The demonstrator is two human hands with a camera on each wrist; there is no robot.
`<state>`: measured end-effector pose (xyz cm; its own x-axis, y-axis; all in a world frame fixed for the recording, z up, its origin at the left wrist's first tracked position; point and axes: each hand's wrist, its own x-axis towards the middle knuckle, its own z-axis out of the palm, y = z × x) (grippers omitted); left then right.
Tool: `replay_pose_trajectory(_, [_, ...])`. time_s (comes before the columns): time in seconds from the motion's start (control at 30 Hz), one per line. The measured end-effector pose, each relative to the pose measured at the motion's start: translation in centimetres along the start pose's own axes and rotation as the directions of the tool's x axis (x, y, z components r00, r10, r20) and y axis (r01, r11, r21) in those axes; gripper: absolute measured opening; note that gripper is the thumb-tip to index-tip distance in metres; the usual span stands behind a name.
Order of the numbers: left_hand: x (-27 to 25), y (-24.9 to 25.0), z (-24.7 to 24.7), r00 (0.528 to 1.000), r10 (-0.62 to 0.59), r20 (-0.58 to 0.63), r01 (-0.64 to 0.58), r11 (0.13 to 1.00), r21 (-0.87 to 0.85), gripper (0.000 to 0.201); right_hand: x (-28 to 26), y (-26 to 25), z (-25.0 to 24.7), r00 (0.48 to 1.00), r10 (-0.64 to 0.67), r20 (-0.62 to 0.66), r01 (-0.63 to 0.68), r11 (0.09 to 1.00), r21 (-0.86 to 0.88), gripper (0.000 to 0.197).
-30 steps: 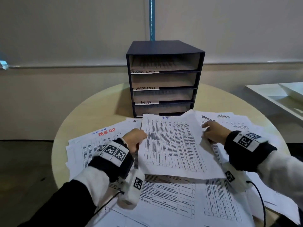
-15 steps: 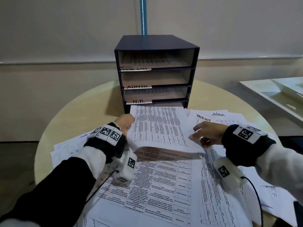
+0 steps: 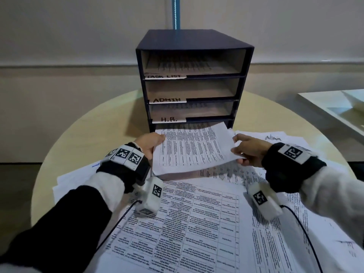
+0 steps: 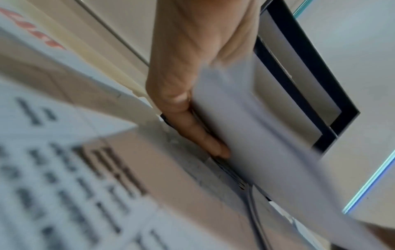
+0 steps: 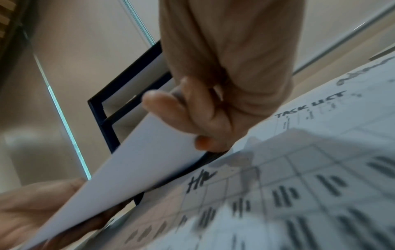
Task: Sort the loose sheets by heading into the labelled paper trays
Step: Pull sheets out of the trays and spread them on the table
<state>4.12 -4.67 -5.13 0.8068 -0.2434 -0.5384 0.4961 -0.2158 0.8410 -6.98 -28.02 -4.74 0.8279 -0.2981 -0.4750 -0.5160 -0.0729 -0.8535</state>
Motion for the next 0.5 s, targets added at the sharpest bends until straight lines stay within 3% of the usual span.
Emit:
replay_pose_trajectory(0.1, [-0.7,-0.2,-0.1,0.994,-0.078,0.074,0.076,0.997,0.029,0.021,1.7,-1.1,0.8,0.990,-0.020,-0.141,0.025,0.999,0.038,0.037])
replay_pose_trajectory(0.23, [0.1,-0.6,-1.1,0.987,-0.131,0.090,0.131,0.991,0.004,0.007,3.9,-2.3,2.1,0.978,-0.027,-0.205,0.046,0.995,0.090,0.036])
replay_pose_trajectory(0.33, [1.0,-0.4,-1.6,0.983,-0.165,0.080,0.171,0.983,-0.069,0.015,5.0,-3.0,2.4,0.976,-0.003,-0.217,0.031,0.991,0.127,0.028])
replay_pose_trajectory(0.43, [1.5,0.3,-1.7,0.991,-0.125,0.047,0.131,0.977,-0.168,0.022,5.5,-3.1,2.4,0.987,0.029,-0.157,0.001,0.983,0.185,0.011])
replay_pose_trajectory(0.5, [1.8,0.8,-1.2,0.994,-0.106,0.035,0.111,0.964,-0.240,0.033,6.1,-3.1,2.3,0.990,0.017,-0.138,0.010,0.981,0.192,0.016])
